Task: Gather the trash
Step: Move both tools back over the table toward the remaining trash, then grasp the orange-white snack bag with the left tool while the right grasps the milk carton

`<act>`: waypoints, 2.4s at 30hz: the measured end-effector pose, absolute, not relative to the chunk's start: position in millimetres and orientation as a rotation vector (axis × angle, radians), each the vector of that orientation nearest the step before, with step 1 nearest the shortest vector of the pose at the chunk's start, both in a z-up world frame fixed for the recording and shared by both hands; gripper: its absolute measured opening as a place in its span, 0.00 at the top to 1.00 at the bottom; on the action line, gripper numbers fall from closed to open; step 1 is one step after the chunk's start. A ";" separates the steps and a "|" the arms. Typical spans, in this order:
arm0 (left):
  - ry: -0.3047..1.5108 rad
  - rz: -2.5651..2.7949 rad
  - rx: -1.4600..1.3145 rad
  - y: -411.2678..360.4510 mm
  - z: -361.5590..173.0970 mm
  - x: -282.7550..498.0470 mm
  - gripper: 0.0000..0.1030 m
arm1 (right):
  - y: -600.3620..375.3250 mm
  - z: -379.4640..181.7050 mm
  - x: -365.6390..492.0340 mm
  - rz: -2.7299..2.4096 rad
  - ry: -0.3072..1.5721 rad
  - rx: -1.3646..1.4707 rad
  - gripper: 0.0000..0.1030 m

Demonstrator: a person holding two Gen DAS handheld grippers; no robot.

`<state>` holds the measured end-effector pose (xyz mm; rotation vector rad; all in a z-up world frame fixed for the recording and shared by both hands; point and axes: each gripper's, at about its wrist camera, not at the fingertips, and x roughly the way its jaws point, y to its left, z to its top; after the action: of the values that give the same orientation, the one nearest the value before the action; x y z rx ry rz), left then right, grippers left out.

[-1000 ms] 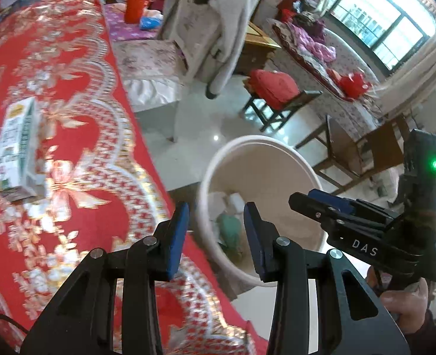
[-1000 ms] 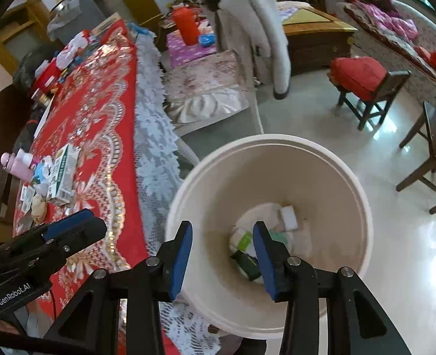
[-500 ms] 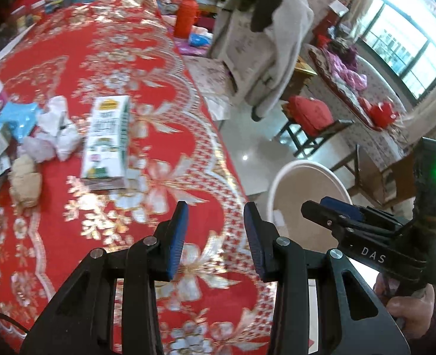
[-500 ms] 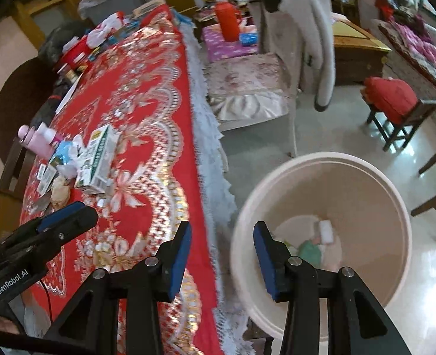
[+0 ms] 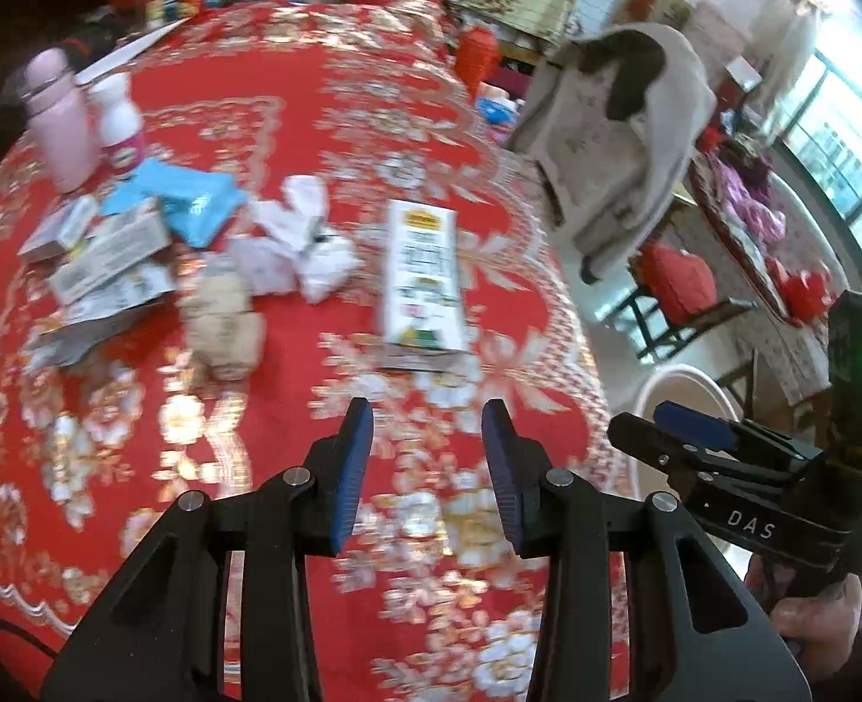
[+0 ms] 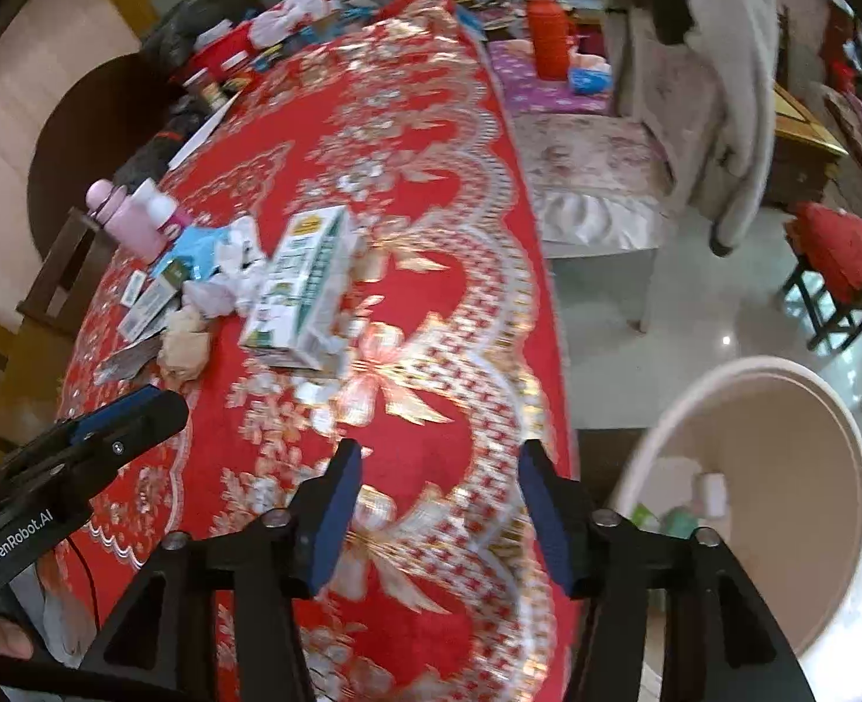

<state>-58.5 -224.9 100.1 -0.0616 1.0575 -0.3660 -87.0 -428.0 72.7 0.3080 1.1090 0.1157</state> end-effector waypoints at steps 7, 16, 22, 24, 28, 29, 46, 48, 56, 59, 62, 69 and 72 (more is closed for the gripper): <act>1.062 -0.265 -0.121 -167.4 97.6 -51.3 0.64 | -386.1 73.9 -66.5 0.188 1.116 0.268 0.45; 1.055 -0.112 -0.205 -77.5 97.4 -26.8 0.64 | -352.7 71.2 -45.6 0.220 1.131 0.261 0.42; 1.060 -0.002 -0.241 -16.4 88.5 12.5 0.64 | -344.1 70.1 -36.7 0.217 1.135 0.264 0.42; 1.079 0.029 -0.236 -2.2 79.6 27.7 0.64 | -343.9 69.6 -34.4 0.209 1.140 0.263 0.42; 1.141 0.037 -0.219 12.0 56.2 50.4 0.64 | -347.2 67.7 -29.0 0.182 1.149 0.268 0.41; 1.158 0.031 -0.216 13.3 49.6 53.9 0.64 | -348.8 67.0 -27.3 0.173 1.152 0.271 0.41; 1.190 -0.176 -0.396 -24.0 40.2 10.3 0.64 | -327.6 75.2 3.6 0.200 1.151 0.194 0.41; 1.175 -0.184 -0.402 -25.1 45.8 6.1 0.64 | -322.9 77.3 6.3 0.207 1.152 0.179 0.41; 1.128 -0.183 -0.423 -17.5 59.5 -3.8 0.64 | -313.7 78.1 9.3 0.199 1.158 0.168 0.36; 1.125 -0.178 -0.429 -11.9 60.3 -4.5 0.64 | -312.8 79.6 9.9 0.180 1.152 0.170 0.35; 1.123 -0.184 -0.449 -4.6 59.0 -6.2 0.63 | -312.7 79.7 12.7 0.159 1.154 0.188 0.33; 1.129 -0.225 -0.480 3.7 58.1 -5.3 0.61 | -312.6 72.6 17.1 0.122 1.179 0.248 0.31; 1.141 -0.247 -0.500 4.5 56.5 -2.0 0.61 | -313.3 71.3 17.8 0.103 1.180 0.262 0.31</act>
<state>-2.0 4.5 56.5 -0.4996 1.1407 -0.2468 17.8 -313.3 71.3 0.2619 1.1805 0.1028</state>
